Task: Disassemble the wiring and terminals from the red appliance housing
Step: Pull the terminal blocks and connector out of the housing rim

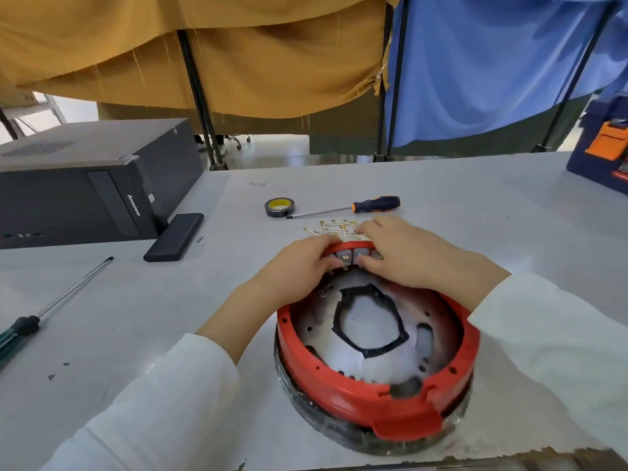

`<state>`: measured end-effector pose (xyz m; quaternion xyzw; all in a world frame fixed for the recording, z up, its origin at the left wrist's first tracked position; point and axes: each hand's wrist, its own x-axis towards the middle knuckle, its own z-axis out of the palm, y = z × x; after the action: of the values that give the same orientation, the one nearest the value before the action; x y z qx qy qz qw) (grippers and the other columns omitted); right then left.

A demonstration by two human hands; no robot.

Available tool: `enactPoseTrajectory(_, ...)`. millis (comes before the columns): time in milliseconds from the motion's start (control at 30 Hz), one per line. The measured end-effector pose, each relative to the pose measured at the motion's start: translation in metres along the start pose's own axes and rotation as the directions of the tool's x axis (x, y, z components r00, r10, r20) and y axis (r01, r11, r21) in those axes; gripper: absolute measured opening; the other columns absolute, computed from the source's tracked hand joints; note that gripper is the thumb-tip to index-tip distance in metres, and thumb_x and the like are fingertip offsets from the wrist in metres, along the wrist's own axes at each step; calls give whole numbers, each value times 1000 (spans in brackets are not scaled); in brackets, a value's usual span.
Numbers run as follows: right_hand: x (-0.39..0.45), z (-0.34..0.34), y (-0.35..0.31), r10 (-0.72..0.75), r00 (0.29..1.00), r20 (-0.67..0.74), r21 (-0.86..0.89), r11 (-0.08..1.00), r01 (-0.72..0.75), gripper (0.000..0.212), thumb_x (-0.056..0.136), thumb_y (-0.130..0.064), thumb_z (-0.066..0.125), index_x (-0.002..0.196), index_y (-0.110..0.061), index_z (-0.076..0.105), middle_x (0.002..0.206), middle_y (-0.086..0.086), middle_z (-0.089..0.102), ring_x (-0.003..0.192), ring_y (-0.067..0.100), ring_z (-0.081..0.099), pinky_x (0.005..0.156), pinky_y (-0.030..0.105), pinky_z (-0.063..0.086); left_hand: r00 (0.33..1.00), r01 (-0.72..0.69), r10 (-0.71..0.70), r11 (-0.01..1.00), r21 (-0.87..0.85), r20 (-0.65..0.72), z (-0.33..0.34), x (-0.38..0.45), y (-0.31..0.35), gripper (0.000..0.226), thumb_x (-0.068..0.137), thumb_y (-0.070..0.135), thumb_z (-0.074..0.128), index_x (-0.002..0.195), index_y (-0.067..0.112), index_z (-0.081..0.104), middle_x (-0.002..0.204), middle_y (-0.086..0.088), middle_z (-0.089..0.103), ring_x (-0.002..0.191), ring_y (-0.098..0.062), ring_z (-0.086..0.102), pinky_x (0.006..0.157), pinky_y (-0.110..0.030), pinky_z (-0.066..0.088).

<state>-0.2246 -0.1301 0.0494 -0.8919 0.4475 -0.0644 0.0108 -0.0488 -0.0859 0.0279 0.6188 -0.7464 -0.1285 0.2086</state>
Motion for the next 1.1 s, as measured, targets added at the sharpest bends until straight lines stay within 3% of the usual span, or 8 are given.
enactPoseTrajectory(100, 4, 3, -2, -79, 996, 42, 129, 989, 74, 36, 93, -36, 50, 126, -20, 47, 124, 1, 53, 104, 18, 53, 85, 39, 45, 992, -113, 115, 993, -35, 57, 3, 4, 9, 41, 94, 27, 54, 134, 22, 47, 135, 4, 54, 122, -15, 49, 98, -22, 35)
enactPoseTrajectory(200, 0, 5, 3, -37, 997, 68, 128, 991, 28, 37, 95, -37, 48, 128, -20, 47, 120, 1, 55, 101, 20, 54, 82, 36, 44, 999, -14, 15, 999, -37, 32, 2, 8, 8, 51, 88, 35, 62, 134, 18, 45, 136, 2, 52, 122, -17, 50, 99, -28, 38)
enactPoseTrajectory(300, -2, 10, 6, -34, 998, 61, 75, 997, 30, 30, 97, -39, 44, 113, -15, 52, 111, 4, 54, 105, 23, 52, 87, 41, 43, 994, 52, -58, 997, 59, 94, 2, 9, 4, 51, 86, 31, 66, 132, 19, 47, 132, -3, 55, 119, -21, 50, 94, -29, 39)
enactPoseTrajectory(433, 0, 14, 4, -90, 995, 43, 94, 992, 86, 32, 99, -34, 40, 123, -16, 50, 118, 5, 53, 109, 23, 51, 91, 42, 43, 993, 95, -102, 989, 113, 56, 6, 10, 6, 31, 91, 27, 59, 119, 16, 55, 119, -8, 60, 108, -26, 54, 90, -36, 43)
enactPoseTrajectory(700, 5, 31, 4, -154, 986, -63, -79, 986, 149, 39, 101, -35, 29, 136, -20, 37, 129, 2, 46, 115, 21, 43, 87, 40, 45, 992, 69, -83, 988, 136, 99, 11, 13, 1, 41, 94, 27, 52, 133, 16, 43, 128, -10, 56, 114, -29, 53, 94, -39, 42)
enactPoseTrajectory(833, 5, 37, 5, -169, 977, -128, -113, 982, 155, 36, 101, -35, 28, 132, -21, 39, 127, 1, 47, 110, 20, 45, 83, 38, 45, 992, 76, -97, 970, 229, 80, 14, 18, -1, 29, 95, 30, 50, 117, 12, 48, 118, -12, 59, 104, -32, 54, 80, -37, 42)
enactPoseTrajectory(933, 5, 39, 4, -185, 971, -154, -181, 971, 156, 35, 101, -35, 27, 130, -19, 40, 124, 2, 48, 105, 23, 47, 77, 37, 44, 997, 47, -63, 935, 352, 34, 17, 16, -3, 15, 97, 30, 44, 96, 17, 38, 109, -14, 59, 94, -33, 53, 67, -35, 33)
enactPoseTrajectory(1100, 6, 43, 2, -182, 970, -161, -235, 962, 141, 37, 101, -34, 26, 131, -18, 39, 126, 3, 48, 104, 25, 48, 75, 40, 47, 998, 59, -56, 906, 419, -21, 20, 14, 0, 17, 97, 28, 44, 91, 19, 31, 108, -14, 59, 87, -31, 50, 65, -33, 28)
